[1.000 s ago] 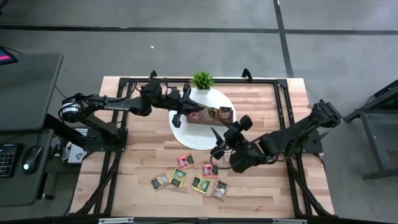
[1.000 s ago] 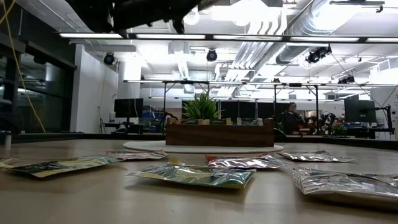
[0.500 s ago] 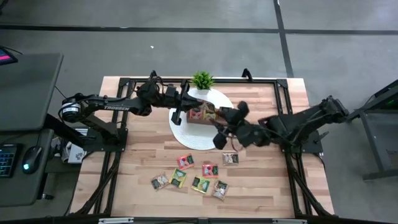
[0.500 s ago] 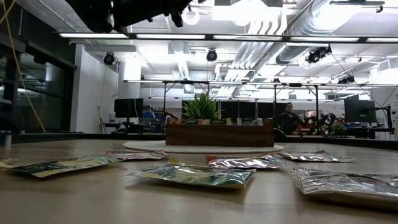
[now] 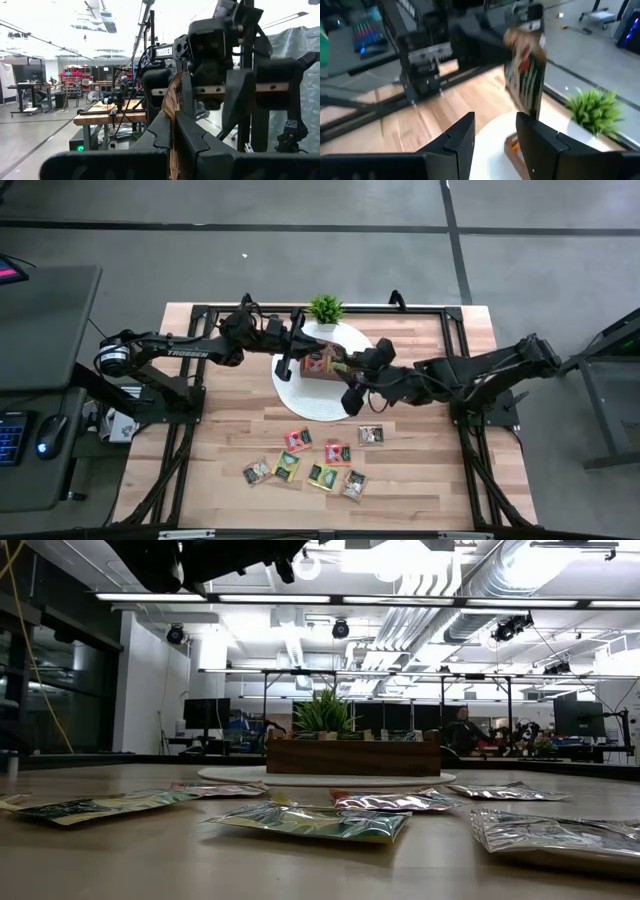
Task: Pick & Place Tea
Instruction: Put the brown tea bag into the right section of the wooden organizer
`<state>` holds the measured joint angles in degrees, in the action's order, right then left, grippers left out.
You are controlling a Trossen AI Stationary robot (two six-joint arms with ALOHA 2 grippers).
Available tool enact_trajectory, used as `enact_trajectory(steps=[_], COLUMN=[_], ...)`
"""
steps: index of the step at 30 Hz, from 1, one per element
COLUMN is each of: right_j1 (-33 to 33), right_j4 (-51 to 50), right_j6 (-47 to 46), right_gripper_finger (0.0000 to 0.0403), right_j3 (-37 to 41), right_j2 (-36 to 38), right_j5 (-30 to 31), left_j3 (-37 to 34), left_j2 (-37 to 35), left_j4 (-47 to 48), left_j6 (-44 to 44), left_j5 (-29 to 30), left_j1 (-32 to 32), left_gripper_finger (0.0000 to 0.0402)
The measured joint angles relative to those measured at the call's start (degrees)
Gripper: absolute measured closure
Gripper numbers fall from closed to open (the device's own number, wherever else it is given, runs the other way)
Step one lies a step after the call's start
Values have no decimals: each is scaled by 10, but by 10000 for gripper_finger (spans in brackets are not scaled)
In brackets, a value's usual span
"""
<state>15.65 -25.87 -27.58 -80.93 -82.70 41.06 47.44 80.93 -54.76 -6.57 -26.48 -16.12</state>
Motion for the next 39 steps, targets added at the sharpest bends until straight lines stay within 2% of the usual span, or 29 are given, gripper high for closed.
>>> enact_trajectory(steps=[7, 12, 22, 26, 32, 39], right_j1=[9, 9, 1, 0, 0, 0], right_j4=[-72, -60, -8, -7, -8, -9], right_j6=[-54, -35, 2, 6, 20, 22], right_gripper_finger=[263, 263, 269, 300, 388, 400], right_j3=[0, 0, 0, 0, 0, 0], right_j2=[0, 0, 0, 0, 0, -1], right_j5=[15, 78, 66, 65, 64, 68], left_j3=[0, 0, 0, 0, 0, 0], left_j2=[0, 0, 0, 0, 0, -1], left_j4=[0, -4, -4, -4, -4, 18], left_j6=[0, 0, 0, 1, 0, 0], left_j5=[0, -1, -4, -4, -5, -4], left_j1=[0, 0, 0, 0, 0, 0], left_gripper_finger=[401, 401, 401, 401, 401, 398])
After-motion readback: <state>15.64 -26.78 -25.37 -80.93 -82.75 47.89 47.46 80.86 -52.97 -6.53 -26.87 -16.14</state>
